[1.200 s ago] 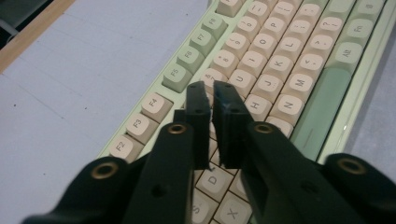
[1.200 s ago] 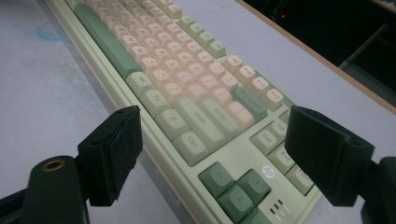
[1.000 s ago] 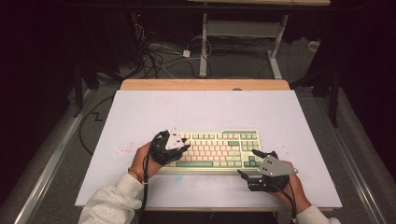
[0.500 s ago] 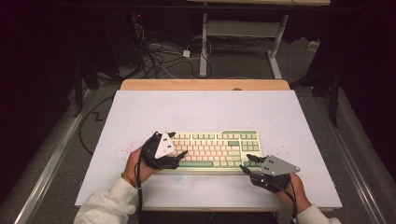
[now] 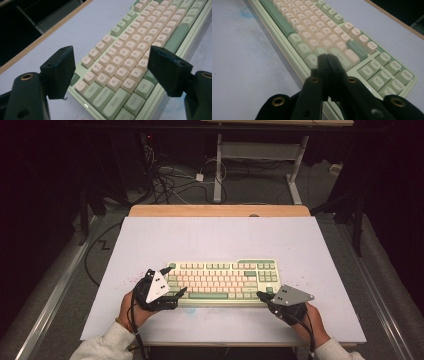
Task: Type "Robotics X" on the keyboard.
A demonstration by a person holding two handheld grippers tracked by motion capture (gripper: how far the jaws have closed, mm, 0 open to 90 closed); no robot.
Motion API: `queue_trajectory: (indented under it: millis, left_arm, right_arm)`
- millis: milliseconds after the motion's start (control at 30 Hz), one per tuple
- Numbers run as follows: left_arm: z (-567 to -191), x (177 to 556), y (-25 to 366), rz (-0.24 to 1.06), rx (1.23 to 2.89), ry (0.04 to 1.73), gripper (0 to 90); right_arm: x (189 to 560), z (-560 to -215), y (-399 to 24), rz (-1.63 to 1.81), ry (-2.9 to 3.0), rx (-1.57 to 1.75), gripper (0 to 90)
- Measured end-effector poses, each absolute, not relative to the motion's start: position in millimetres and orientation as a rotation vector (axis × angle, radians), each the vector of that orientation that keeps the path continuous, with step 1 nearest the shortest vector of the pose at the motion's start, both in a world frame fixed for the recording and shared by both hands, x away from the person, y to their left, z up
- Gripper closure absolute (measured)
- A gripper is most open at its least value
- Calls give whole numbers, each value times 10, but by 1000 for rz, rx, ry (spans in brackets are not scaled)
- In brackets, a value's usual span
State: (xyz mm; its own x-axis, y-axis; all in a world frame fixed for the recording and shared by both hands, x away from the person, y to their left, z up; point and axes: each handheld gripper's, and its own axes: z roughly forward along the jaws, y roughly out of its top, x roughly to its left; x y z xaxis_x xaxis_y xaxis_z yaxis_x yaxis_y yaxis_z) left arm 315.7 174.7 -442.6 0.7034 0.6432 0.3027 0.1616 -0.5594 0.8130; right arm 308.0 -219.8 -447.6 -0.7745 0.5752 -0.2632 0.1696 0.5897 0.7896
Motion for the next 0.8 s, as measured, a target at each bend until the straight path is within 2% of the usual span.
queue_trajectory:
  millis: [167,800]
  left_arm:
    - [-4469,3101,1846,767,2091,650,189]
    - [-4660,2922,2005,715,2123,689,189]
  right_arm:
    - [3111,-4463,-2160,1085,2330,595,900]
    - [3250,-4459,-1950,1089,2357,573,900]
